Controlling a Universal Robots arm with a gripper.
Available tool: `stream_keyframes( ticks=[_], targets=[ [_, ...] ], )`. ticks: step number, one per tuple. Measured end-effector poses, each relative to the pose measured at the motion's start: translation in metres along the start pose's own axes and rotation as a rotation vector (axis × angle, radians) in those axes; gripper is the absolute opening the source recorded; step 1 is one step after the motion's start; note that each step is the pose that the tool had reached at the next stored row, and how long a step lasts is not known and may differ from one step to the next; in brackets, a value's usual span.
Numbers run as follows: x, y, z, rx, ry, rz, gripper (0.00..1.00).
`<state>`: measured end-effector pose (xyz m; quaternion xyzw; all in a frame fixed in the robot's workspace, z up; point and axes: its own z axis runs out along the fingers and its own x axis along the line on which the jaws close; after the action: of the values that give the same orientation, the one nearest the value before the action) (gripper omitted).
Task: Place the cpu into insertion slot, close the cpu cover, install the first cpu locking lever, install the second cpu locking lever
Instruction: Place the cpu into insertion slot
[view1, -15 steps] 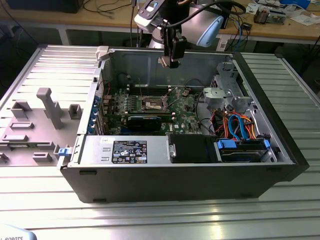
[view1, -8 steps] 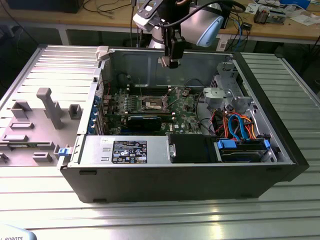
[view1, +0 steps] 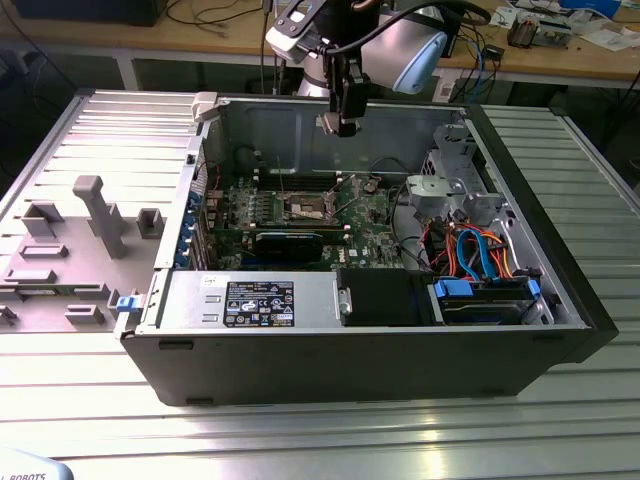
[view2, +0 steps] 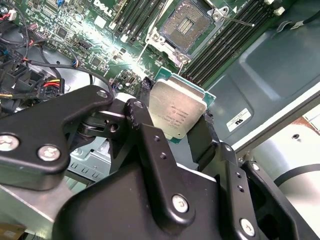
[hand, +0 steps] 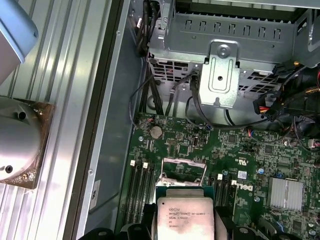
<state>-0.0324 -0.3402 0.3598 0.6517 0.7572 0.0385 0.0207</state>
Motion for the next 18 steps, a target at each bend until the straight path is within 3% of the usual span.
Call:
stream_keyframes(
  ticks=[6, 11, 18],
  targets=[
    [0.0000, -0.0003, 0.0000, 0.0000, -0.0001, 0.001, 0.54],
    [0.0007, -0.0045, 0.0006, -0.0003, -0.0011, 0.014, 0.54],
    [0.0006, -0.0050, 0.0055, -0.0018, -0.0084, 0.097, 0.54]
  ],
)
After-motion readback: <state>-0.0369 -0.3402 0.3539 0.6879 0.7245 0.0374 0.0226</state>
